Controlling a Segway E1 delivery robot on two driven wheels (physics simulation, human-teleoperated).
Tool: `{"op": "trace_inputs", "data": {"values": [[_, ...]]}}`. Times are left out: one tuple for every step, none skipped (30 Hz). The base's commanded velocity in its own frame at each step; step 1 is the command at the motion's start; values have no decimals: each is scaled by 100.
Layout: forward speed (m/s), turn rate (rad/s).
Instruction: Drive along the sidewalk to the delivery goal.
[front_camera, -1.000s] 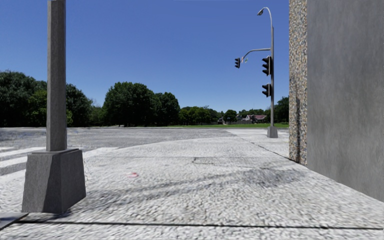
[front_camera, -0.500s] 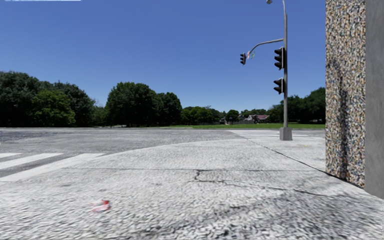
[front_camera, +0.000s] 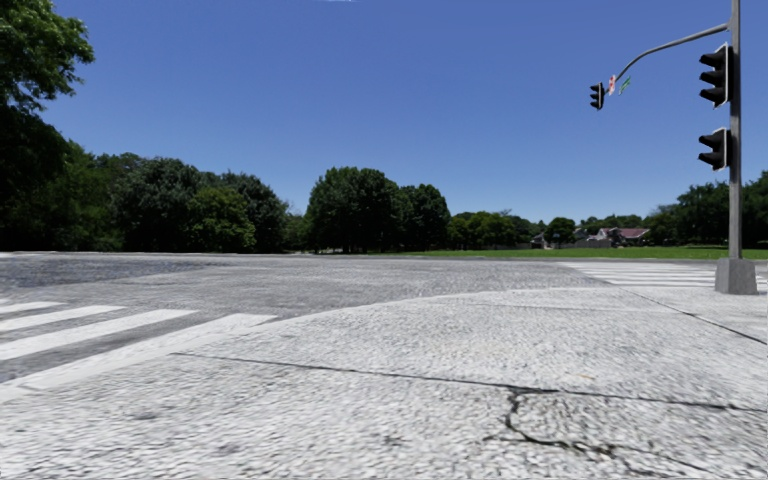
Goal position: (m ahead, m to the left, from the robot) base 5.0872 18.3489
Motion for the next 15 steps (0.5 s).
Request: {"op": "trace_inputs", "data": {"values": [[157, 64], [157, 64], [157, 64], [157, 64], [157, 64], [157, 64], [157, 64], [157, 64], [157, 64], [157, 64], [157, 64], [157, 64], [157, 64], [157, 64], [157, 64]]}}
